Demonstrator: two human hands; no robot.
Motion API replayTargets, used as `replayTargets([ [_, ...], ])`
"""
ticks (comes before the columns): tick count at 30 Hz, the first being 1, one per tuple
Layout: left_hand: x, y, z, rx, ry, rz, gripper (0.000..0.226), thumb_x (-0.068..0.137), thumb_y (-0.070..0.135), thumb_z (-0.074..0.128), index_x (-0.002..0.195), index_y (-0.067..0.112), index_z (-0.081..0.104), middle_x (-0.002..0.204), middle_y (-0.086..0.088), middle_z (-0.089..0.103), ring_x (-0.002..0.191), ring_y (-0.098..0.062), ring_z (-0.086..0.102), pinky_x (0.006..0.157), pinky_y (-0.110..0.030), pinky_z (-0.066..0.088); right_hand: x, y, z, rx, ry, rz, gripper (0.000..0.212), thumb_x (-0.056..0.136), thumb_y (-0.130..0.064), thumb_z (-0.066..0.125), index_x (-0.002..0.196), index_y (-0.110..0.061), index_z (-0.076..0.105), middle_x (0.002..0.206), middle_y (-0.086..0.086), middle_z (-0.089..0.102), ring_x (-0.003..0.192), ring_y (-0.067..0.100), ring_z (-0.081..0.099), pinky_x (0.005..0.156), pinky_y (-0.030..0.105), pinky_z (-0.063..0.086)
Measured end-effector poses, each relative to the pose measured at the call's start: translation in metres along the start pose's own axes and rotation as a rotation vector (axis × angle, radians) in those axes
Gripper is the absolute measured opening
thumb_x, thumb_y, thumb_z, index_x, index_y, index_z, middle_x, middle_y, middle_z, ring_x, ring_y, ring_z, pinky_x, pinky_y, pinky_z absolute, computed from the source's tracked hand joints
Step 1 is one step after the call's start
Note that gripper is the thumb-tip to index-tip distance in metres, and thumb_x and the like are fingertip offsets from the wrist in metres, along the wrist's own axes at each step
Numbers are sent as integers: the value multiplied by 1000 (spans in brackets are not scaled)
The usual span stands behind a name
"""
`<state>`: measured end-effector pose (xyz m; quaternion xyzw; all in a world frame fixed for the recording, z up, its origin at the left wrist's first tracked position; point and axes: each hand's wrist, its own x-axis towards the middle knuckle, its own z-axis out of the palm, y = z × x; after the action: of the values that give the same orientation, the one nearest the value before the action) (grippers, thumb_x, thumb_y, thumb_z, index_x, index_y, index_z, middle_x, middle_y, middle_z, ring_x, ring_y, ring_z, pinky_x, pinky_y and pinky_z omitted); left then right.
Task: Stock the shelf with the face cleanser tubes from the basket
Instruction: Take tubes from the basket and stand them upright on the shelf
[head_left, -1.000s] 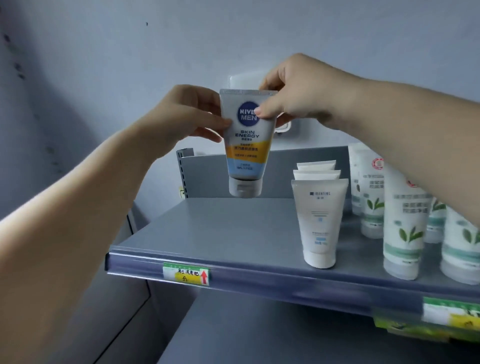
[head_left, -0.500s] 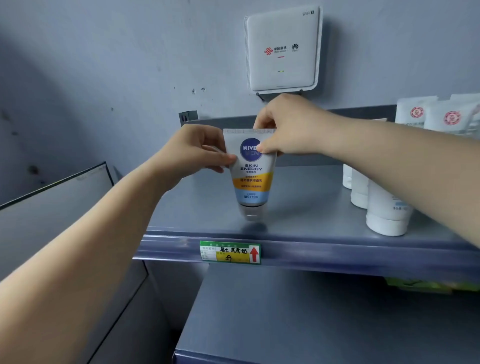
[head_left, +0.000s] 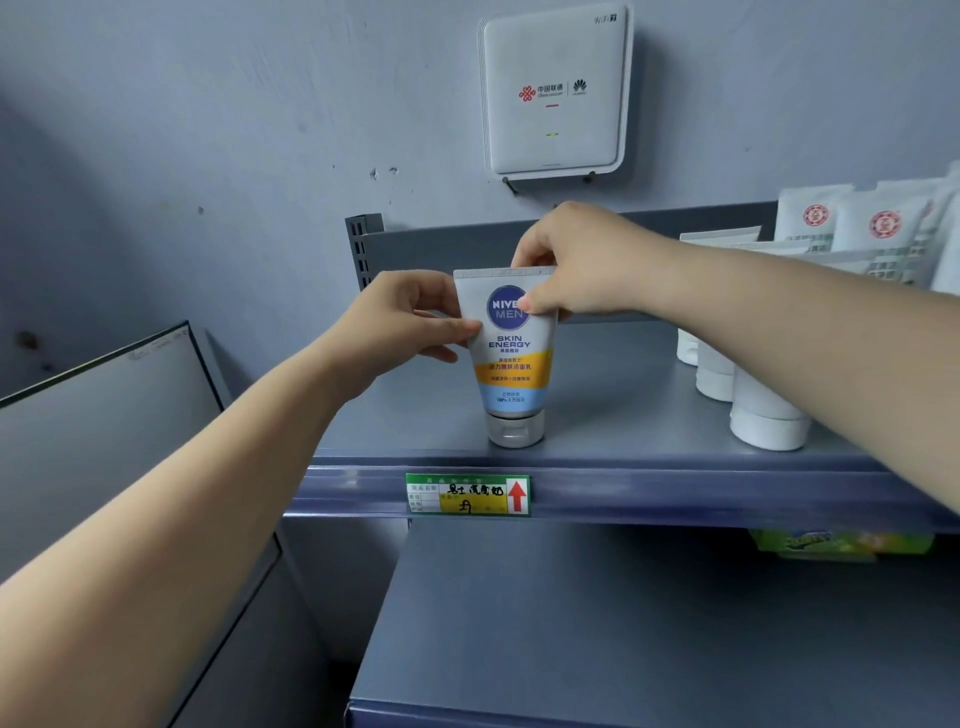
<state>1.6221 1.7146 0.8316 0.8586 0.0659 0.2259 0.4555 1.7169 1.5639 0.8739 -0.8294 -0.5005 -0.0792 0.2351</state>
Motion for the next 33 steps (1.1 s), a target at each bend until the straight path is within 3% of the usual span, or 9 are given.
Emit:
replayTargets([
  [3, -1, 1, 1, -8, -7, -5, 14, 84, 5, 64, 95, 13, 65, 101, -13, 69, 83, -18, 68, 73, -29, 58, 2, 2, 0, -15, -6, -5, 14, 80, -6, 65, 93, -9, 68, 88, 9, 68, 54, 10, 55, 59, 23, 50],
  [6, -3, 2, 2, 8, -10, 8, 22, 84, 6, 65, 104, 15, 61, 103, -6, 68, 89, -19, 66, 76, -31, 56, 2, 5, 0, -68, 12, -26, 22, 81, -17, 68, 102, -12, 66, 104, 7, 67, 80, 17, 59, 71, 26, 46],
  [10, -5, 10, 0, -25, 163, 76, 44, 80, 13, 69, 117, 25, 49, 114, 1, 57, 94, -16, 60, 82, -34, 49, -8, 11, -9, -100, 147, -60, 43, 80, -33, 70, 115, -12, 56, 111, 2, 57, 94, 14, 50, 81, 22, 38],
  [13, -11, 24, 2, 188, 330, 230, 47, 77, 21, 68, 120, 26, 50, 114, 5, 55, 101, -13, 55, 82, -18, 43, -24, 16, -19, -169, 235, -98, 41, 80, -28, 69, 115, -12, 53, 114, 4, 53, 100, 19, 51, 89, 30, 41],
  [16, -23, 45, 20, 502, 401, 444, 46, 77, 28, 59, 121, 18, 53, 113, 6, 54, 104, -11, 51, 83, -10, 36, -52, 22, -27, -248, 292, -94, 36, 82, -27, 65, 114, -16, 52, 112, 1, 51, 91, 20, 51, 84, 35, 45],
  [20, -32, 65, 75, 650, 341, 612, 43, 77, 34, 49, 112, 11, 58, 104, -1, 61, 95, -23, 57, 82, -31, 42, -105, 44, -36, -387, 278, 3, 32, 86, -31, 57, 115, -21, 50, 105, -5, 49, 92, 20, 49, 73, 30, 39],
  [26, -28, 73, 174, 851, 190, 683, 40, 74, 35, 45, 102, 13, 63, 92, -3, 64, 79, -29, 60, 74, -34, 45, -188, 100, -47, -595, 233, 202, 33, 90, -38, 47, 119, -24, 45, 116, -8, 48, 111, 17, 46, 71, 29, 36],
  [30, -31, 100, 245, 853, 74, 797, 35, 72, 33, 48, 97, 14, 64, 91, -1, 64, 80, -27, 60, 71, -34, 50, -246, 142, -59, -743, 266, 296, 33, 70, -31, 71, 97, -15, 63, 90, 0, 63, 85, 25, 60, 60, 30, 48],
  [33, -41, 129, 294, 797, 17, 892, 34, 73, 35, 46, 96, 16, 63, 92, 1, 63, 81, -25, 59, 71, -35, 48, -287, 174, -70, -749, 292, 356, 32, 63, -30, 76, 88, -13, 65, 81, 1, 63, 77, 26, 62, 59, 31, 50],
])
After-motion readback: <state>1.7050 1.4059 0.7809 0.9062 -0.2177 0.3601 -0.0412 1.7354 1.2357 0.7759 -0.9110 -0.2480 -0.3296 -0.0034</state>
